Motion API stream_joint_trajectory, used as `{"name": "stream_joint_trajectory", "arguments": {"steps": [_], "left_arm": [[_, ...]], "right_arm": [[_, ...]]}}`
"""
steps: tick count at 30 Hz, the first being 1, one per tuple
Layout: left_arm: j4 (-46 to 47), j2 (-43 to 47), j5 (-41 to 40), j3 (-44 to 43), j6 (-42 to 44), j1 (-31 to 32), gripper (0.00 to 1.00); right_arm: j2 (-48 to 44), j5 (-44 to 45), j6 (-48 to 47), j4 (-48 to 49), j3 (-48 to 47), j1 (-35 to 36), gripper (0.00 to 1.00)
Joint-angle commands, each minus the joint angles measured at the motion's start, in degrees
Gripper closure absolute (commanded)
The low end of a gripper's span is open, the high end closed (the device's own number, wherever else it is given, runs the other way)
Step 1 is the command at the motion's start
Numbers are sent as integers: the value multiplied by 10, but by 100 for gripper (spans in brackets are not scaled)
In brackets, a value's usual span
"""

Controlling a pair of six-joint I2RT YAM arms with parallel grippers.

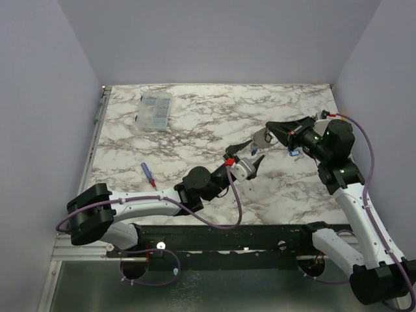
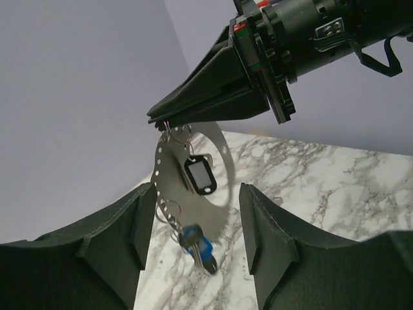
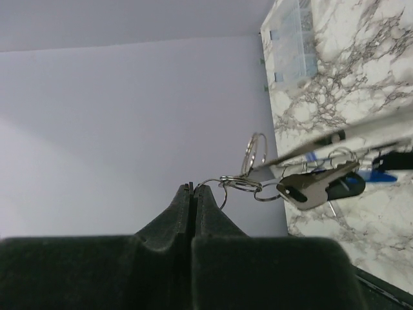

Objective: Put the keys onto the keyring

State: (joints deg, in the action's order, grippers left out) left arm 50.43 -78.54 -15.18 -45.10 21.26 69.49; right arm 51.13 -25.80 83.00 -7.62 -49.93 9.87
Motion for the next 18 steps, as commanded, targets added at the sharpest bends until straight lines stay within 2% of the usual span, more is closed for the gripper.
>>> {"name": "stream_joint_trajectory", "arguments": {"steps": [1, 6, 10, 18], "left_arm": [[85, -28, 37, -14, 77, 3, 41], [101, -48, 38, -32, 94, 3, 41], [116, -61, 26, -45, 103, 3, 49], [131, -89, 1, -73, 117, 3, 55]], "right_arm": [[-16, 8, 9, -15, -31, 12, 99], [-23, 7, 8, -25, -34, 17, 99], [-30, 8, 4, -30, -34, 22, 99], [-38, 8, 2, -34, -33, 26, 100]]}}
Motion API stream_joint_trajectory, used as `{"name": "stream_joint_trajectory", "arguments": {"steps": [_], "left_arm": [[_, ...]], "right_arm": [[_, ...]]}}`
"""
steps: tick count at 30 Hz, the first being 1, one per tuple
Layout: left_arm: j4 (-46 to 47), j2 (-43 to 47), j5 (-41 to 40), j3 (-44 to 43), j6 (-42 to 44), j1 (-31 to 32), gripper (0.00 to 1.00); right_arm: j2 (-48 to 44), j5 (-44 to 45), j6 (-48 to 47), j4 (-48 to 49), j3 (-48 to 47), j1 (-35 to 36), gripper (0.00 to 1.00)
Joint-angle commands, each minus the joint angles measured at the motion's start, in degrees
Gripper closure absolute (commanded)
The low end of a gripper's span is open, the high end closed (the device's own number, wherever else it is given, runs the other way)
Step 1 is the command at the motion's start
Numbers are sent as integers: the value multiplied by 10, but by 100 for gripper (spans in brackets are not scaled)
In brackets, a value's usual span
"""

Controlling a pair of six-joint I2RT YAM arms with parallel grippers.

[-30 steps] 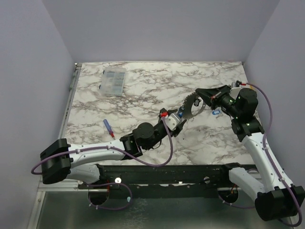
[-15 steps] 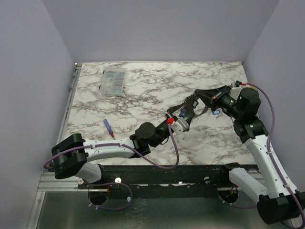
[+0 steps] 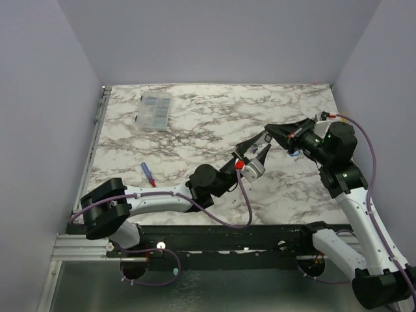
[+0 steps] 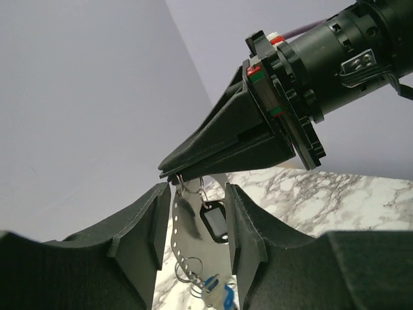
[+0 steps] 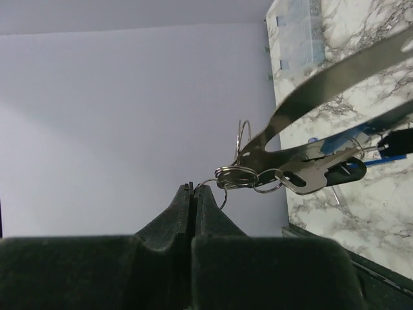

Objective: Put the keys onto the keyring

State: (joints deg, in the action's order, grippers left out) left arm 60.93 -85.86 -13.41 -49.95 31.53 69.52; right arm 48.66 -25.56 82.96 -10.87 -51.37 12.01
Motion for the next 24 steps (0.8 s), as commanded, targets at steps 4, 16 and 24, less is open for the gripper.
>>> {"name": "stream_joint_trajectory", "arguments": {"steps": [4, 16, 24], "left_arm": [[44, -30, -39, -29, 21, 2, 59], [72, -62, -96, -42, 43, 1, 69], [91, -79, -102, -54, 48, -2, 71]], "right_arm": [[-15, 2, 1, 2, -25, 6, 99], [-17, 4, -9, -2, -37, 9, 99], [-18, 2, -9, -1, -36, 10, 99]]}}
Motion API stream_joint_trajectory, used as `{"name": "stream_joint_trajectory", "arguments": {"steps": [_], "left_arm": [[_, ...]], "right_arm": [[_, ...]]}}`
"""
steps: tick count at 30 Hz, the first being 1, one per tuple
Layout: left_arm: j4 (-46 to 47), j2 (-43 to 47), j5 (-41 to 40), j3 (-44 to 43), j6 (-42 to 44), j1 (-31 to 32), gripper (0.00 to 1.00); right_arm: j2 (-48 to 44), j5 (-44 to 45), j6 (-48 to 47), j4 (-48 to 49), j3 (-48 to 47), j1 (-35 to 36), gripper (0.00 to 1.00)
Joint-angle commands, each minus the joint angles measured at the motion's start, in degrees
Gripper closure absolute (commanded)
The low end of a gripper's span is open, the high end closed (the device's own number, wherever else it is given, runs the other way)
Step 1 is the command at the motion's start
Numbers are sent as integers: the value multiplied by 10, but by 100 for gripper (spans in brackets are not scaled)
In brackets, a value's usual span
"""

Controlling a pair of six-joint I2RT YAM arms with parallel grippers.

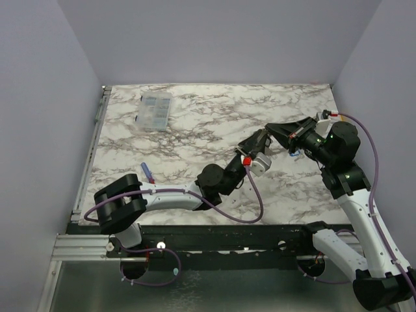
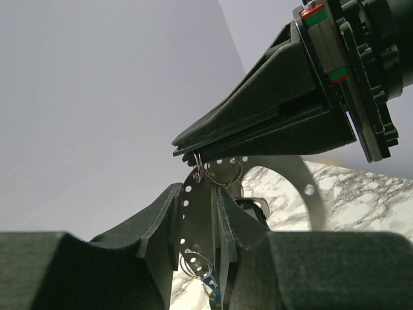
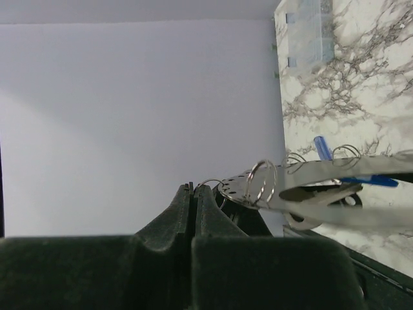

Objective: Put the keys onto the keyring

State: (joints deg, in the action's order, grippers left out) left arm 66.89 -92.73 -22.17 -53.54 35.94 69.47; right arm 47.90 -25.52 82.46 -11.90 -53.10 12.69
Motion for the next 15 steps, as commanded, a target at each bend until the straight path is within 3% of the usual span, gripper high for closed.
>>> {"name": "stream_joint_trajectory", "arguments": {"steps": [1, 11, 15], "left_arm": [[32, -12, -13, -20, 4, -1, 71], [38, -17, -7, -26, 8, -1, 68], [44, -14, -7, -26, 9, -1, 70]], "right_arm": [[-11, 1, -4, 10, -18, 4, 99], [-12, 0, -5, 9, -16, 8, 99], [-13, 2, -6, 10, -14, 9, 99]]}}
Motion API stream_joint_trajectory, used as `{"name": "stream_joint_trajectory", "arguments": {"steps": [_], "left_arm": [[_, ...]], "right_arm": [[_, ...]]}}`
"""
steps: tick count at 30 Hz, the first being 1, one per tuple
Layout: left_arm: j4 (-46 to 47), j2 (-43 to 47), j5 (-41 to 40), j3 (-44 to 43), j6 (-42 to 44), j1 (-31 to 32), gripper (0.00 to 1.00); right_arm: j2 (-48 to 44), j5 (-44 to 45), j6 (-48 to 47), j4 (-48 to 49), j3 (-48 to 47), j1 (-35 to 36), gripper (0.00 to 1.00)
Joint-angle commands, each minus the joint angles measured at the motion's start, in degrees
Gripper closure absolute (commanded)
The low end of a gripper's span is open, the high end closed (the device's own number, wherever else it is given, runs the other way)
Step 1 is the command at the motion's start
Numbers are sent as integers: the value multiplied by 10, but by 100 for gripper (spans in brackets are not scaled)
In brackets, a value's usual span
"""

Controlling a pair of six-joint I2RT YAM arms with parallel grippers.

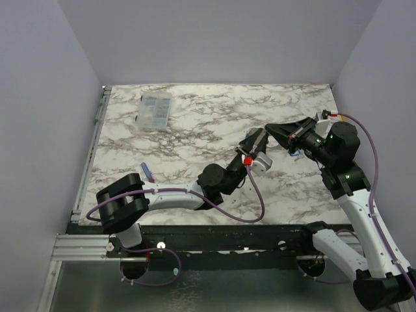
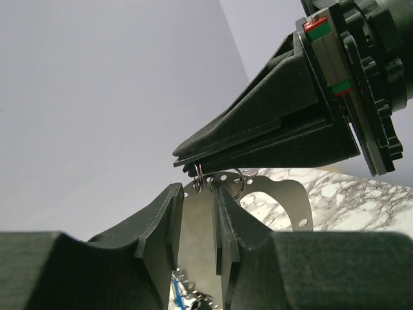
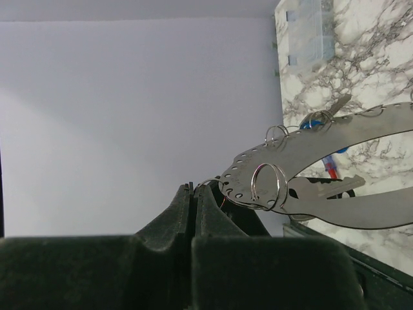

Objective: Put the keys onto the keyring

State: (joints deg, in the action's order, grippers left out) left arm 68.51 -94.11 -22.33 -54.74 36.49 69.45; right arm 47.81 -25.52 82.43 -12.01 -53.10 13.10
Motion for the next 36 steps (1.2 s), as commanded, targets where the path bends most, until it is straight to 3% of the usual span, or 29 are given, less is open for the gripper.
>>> {"name": "stream_joint_trajectory", "arguments": {"steps": [1, 12, 17, 24, 32, 36], "left_arm": [[30, -1, -5, -15, 4, -1, 71], [29, 6, -4, -2, 37, -1, 69], [7, 28, -1, 18, 35, -2, 44], [-47, 62, 15, 29, -18, -20, 53], [-84, 65, 83, 19, -55, -37, 54], [-93, 63, 102, 17, -62, -38, 48]], "right_arm": [[-12, 2, -6, 11, -14, 5, 99], [-10, 0, -15, 7, -19, 8, 99], [-9, -4, -22, 5, -24, 9, 99], [-8, -8, -23, 8, -27, 10, 99], [-8, -15, -21, 17, -24, 12, 99], [-9, -14, -22, 16, -26, 12, 99]]}}
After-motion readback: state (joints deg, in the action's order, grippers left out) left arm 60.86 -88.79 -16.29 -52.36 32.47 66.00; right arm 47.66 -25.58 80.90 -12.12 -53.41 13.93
